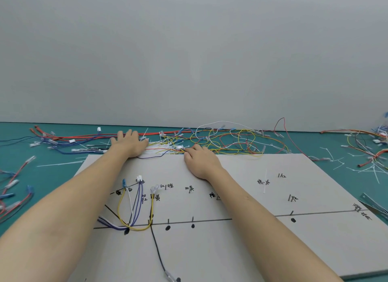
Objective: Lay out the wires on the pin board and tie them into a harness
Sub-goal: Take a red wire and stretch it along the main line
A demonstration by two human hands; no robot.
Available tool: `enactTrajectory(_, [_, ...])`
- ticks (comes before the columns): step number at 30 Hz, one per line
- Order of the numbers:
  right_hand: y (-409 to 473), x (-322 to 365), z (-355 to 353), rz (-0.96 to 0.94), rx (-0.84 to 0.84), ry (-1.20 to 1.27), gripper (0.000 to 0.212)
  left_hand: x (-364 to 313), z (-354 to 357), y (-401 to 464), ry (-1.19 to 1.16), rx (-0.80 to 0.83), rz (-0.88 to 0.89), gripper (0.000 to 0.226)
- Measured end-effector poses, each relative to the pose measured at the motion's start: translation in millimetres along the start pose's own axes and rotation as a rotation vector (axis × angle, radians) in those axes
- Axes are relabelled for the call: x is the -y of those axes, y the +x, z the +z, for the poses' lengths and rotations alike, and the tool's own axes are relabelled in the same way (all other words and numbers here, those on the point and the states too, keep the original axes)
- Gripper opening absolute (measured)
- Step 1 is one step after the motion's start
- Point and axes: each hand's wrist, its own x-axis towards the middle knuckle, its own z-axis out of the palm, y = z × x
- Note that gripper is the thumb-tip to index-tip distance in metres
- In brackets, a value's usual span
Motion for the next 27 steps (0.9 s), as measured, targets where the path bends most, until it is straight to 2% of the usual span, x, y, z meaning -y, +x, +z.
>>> enactTrajectory(4, [-0.3, 0.1, -0.6, 0.003, -0.002, -0.003, 0.046, 3.3, 3.7, 2.1, -0.108, 0.028, -0.032, 0.060])
enactTrajectory(12, [-0.3, 0.1, -0.4, 0.009, -0.006, 0.004, 0.045, 2.8, 2.9, 3.5, -0.090, -0.034, -0.030, 0.072])
enactTrajectory(17, [-0.3, 0.9, -0.2, 0.011, -0.006, 0.003, 0.046, 1.5, 0.8, 1.3, -0.083, -0.122, -0.002, 0.056])
enactTrajectory(23, [0.2, 0.3, -0.5, 0.020, -0.012, 0.010, 0.045, 0.5, 0.0, 0.1, 0.009, -0.094, 0.021, 0.056])
enactTrajectory(27, [-0.9, 1.0, 0.2, 0.024, -0.030, 0.024, 0.044, 1.2, 3.2, 2.1, -0.023, -0.096, 0.021, 0.057])
